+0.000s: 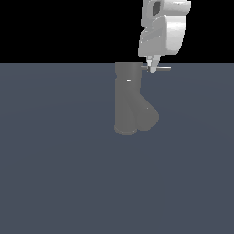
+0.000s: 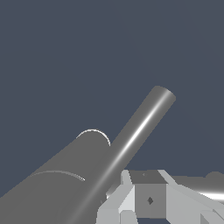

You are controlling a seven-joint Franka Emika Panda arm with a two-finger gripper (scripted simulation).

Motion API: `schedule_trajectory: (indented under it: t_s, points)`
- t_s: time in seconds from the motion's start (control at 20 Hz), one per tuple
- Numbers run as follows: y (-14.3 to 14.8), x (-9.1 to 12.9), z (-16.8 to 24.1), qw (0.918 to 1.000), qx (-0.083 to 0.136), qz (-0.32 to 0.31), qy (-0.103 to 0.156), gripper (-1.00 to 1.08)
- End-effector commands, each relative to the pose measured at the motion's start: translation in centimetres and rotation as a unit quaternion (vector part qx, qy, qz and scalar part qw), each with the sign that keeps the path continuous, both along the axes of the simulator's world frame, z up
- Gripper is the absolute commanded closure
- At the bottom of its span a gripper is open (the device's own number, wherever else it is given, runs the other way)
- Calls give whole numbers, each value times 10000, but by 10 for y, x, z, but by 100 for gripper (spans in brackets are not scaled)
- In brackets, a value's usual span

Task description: Turn on the faucet by rotating a designated handle.

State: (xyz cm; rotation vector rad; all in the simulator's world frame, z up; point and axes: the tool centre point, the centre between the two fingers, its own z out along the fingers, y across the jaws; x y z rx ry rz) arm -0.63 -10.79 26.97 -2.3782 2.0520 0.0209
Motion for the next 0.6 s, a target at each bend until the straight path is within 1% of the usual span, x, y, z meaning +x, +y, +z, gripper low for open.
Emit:
schedule_trajectory:
  t_s: [0.0,0.55]
  points:
    - [-21,6,0,9999,-32,-135,-45,108]
    - [-42,25,0,9998,-39,-199,-46,108]
